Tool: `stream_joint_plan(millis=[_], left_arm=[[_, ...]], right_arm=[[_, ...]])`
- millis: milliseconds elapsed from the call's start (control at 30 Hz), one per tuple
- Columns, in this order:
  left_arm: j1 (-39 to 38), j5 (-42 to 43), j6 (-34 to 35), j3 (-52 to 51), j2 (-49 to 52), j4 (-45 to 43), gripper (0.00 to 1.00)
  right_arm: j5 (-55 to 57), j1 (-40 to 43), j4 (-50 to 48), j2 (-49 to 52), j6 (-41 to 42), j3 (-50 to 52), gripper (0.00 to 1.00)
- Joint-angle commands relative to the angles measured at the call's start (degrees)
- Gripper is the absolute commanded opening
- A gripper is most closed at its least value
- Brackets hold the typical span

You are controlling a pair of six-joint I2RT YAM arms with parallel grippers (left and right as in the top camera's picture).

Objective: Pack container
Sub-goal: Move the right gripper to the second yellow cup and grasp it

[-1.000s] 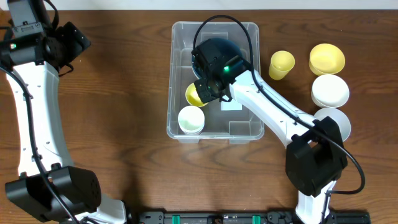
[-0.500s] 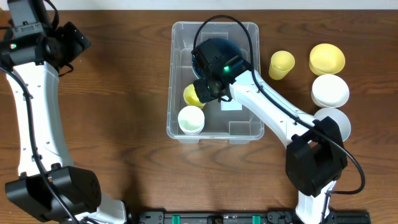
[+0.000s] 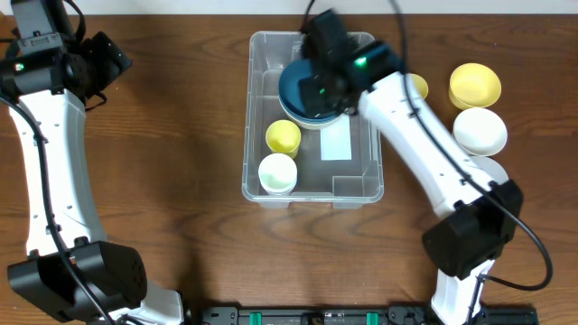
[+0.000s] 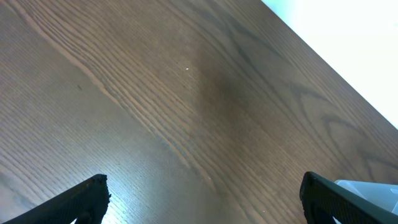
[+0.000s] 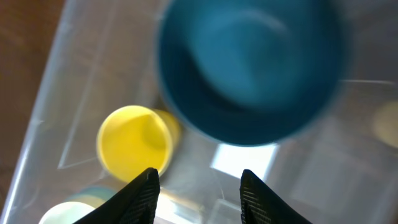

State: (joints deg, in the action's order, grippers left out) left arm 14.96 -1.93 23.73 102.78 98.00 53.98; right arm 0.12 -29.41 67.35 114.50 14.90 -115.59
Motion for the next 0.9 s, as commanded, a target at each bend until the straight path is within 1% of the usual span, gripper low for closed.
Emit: stream_joint_plan(millis=[0, 300, 467, 633, 700, 867], left_arm=[[0.2, -0.7, -0.6, 0.6, 0.1, 0.2, 0.98], [0.2, -0.7, -0.6, 0.6, 0.1, 0.2, 0.98], [0.2, -0.7, -0.6, 0.6, 0.1, 0.2, 0.98], [0.2, -0.7, -0.6, 0.6, 0.1, 0.2, 0.98], [0.2, -0.7, -0.6, 0.6, 0.1, 0.2, 0.98], [0.2, -0.7, -0.6, 0.6, 0.1, 0.2, 0.98]], right_arm=[[4.1, 4.6, 2.4, 0.1, 0.1, -3.2, 0.44], [4.4, 19.6, 3.3, 0.3, 0.6, -2.8, 0.45], [4.3, 25.4, 3.4, 1.5, 0.5, -2.7, 0.45], [4.0, 28.6, 3.5, 4.8, -0.6, -2.5, 0.45], [4.0, 29.2, 3.3, 6.8, -2.2, -2.5, 0.45], [3.9, 29.6, 2.2, 11.4, -2.6, -2.5, 0.46]])
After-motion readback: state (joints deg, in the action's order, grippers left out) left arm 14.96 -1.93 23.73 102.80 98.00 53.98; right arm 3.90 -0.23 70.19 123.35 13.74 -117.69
